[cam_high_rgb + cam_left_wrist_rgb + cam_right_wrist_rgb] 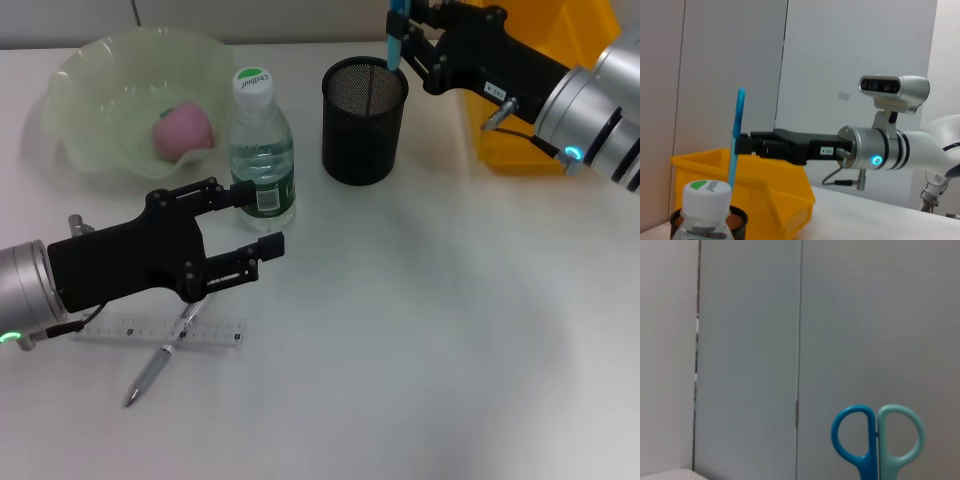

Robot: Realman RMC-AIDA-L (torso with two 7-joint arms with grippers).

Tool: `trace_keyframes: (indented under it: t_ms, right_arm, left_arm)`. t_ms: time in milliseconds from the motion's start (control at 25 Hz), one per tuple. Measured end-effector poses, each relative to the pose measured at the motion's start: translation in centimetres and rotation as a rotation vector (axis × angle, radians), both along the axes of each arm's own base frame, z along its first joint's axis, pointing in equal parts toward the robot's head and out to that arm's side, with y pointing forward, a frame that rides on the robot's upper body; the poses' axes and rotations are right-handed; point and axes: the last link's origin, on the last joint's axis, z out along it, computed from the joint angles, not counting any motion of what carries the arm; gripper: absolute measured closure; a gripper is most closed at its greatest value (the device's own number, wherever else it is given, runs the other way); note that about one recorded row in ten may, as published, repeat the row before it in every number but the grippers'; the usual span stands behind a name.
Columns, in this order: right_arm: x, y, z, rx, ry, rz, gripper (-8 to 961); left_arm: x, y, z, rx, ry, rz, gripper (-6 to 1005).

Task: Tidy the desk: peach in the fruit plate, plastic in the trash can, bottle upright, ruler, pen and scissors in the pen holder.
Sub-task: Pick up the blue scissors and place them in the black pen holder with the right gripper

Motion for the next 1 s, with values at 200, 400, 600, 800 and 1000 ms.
trace_keyframes:
  t_ms: [200,400,600,800,1000]
  right_arm:
    - [0.4,0.1,-0.7,-0.011,-0.021,-0.036,691]
    - [0.4,0.0,-0.9,-0.011,-0.032,-0.031,688]
    - [0.4,0.0,-1.0,-0.013,-0.031,-0.033,686]
    - [0.5,-0.2,-1.2,-0.022,-0.033,-0.036,683]
    - [0.5,-0.2,-1.2,-0.023,-0.033,-0.037,680]
  left_arm:
    - [0.2,0.2,-0.1,0.000,0.003,-0.004,306]
    - [0.2,0.3,0.0,0.001,0.001,-0.005,306]
    - [0.3,0.4,-0.1,0.000,0.002,-0.007,306]
    - [0.3,0.4,0.0,0.002,0.000,-0.008,306]
    - [0.3,0.4,0.1,0.004,0.000,-0.008,307]
